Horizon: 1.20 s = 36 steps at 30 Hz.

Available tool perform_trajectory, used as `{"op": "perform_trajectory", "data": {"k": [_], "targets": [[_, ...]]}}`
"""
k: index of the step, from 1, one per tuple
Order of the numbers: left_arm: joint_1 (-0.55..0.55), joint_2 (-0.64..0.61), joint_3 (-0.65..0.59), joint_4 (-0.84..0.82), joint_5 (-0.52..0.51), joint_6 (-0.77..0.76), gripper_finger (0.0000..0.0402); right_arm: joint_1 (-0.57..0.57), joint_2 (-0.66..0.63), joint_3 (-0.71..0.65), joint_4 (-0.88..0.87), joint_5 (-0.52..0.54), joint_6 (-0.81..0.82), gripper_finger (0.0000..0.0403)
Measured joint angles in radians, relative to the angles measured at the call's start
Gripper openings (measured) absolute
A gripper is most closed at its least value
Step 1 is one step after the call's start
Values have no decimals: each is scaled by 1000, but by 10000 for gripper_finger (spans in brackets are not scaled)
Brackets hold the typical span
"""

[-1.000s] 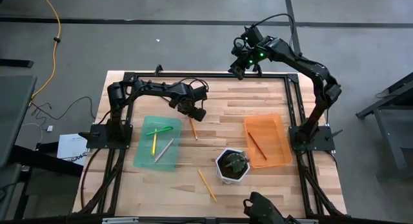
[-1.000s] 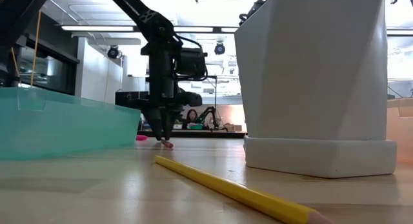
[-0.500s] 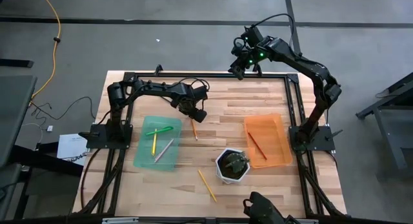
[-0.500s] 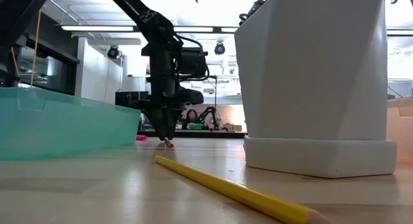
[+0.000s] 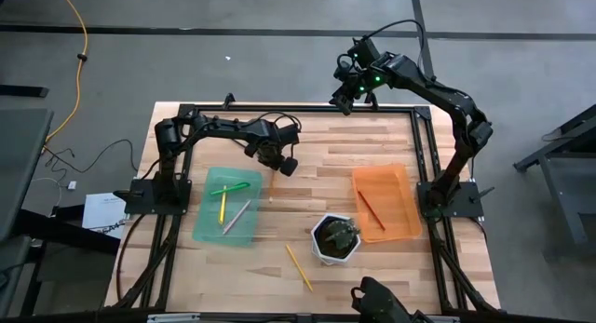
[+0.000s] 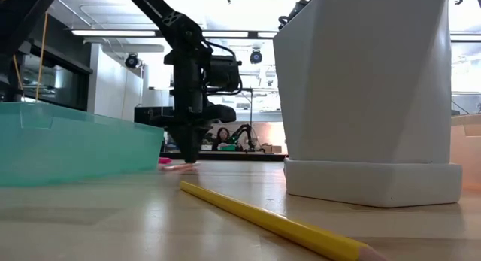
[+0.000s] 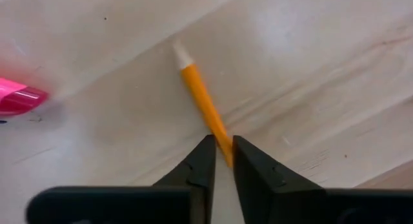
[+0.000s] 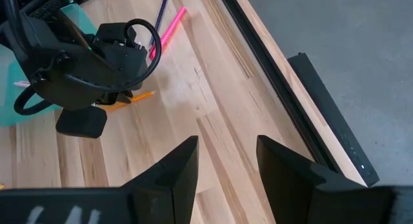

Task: Sort pens & pencils
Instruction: Put the orange pencil into the orange bin

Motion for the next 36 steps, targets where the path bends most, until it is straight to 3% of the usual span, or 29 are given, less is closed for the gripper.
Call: {"op": "perform_trajectory", "data": {"k": [5,14,36], "targets": [[0,0,0,25,-5,9,4,0,0,0,-2,0,0,149],[0,0,0,57,4,38,25,0,0,0,0,0,-1,149],[0,0,0,76,18,92,33,0,0,0,5,0,-3,149]]}}
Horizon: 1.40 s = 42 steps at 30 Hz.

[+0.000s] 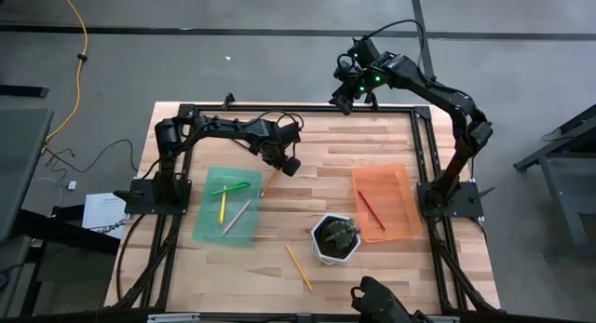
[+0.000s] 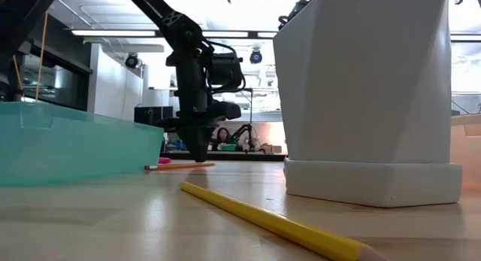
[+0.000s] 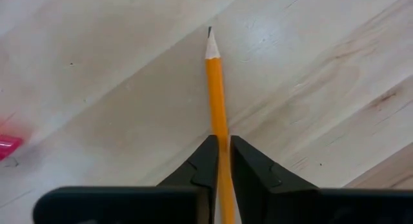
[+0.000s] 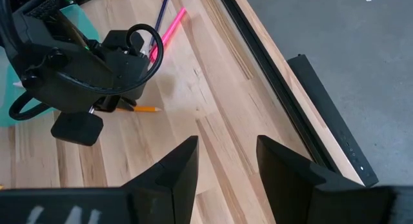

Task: Sort pens & pencils
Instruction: Put the orange pencil into the orange bin

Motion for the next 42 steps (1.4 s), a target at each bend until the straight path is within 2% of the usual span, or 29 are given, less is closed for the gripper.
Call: {"op": "perform_trajectory", "data": {"k": [7,10,24,42], "targets": [[0,0,0,2,0,0,84,0,0,0,0,0,0,149],[0,0,0,-2,0,-1,92,0,0,0,0,0,0,149],[0,0,0,-11,-12,3,46,0,0,0,0,0,-1,149],[-13,1,-6,-54,-7,13,44,0,0,0,0,0,-1,149]]}}
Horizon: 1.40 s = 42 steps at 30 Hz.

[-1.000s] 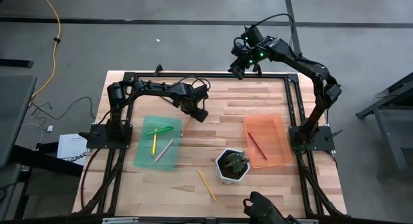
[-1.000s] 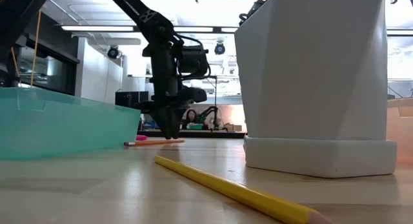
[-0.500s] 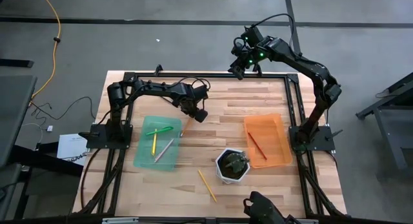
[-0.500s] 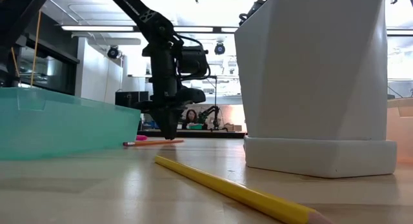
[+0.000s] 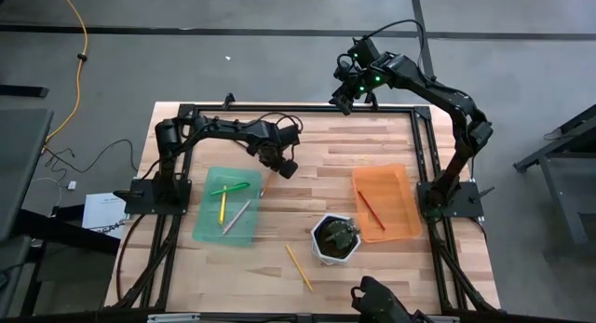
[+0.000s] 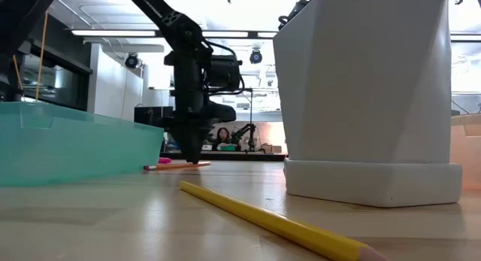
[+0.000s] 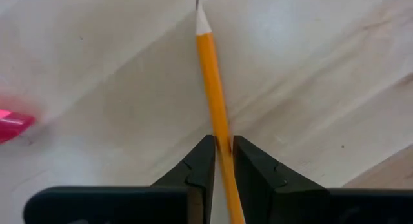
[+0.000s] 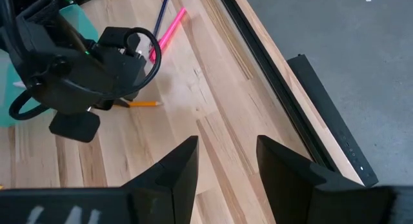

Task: Sort pens & pencils
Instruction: Put the orange pencil into the orange bin

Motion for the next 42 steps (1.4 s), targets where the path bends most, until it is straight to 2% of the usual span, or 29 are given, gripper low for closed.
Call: {"op": "perform_trajectory", "data": {"k": [21,42], "targets": [[0,0,0,-77,20,-12,44,0,0,0,0,0,0,149],[0,0,0,-33,15,-6,49,0,0,0,0,0,-4,149]]}}
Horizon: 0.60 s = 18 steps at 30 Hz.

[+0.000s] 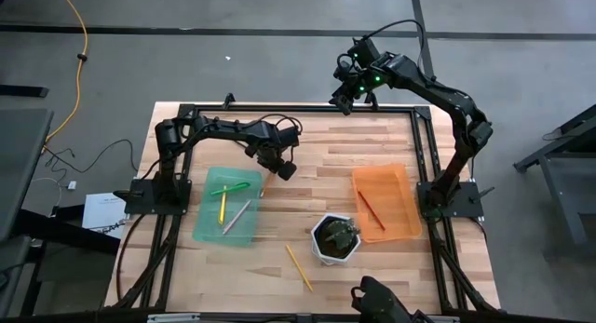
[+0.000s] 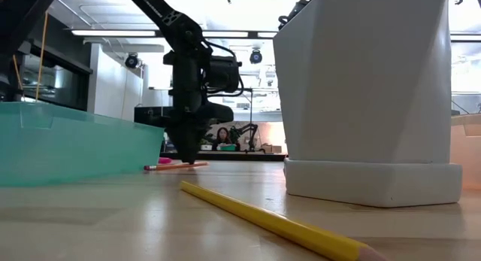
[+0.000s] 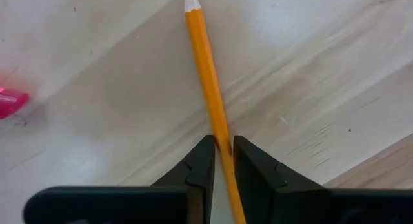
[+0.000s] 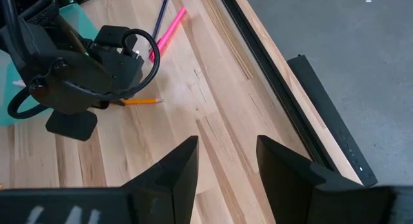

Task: Sort pens & pencils
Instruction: Put the orange pencil into the orange bin

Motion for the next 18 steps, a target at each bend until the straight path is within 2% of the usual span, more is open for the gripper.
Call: {"op": "perform_trajectory", "data": {"k": [7,18], "targets": [[0,0,0,-4,3,-3,95,0,0,0,0,0,-3,149],[0,0,0,-39,-8,-27,101,0,0,0,0,0,-3,149]]}}
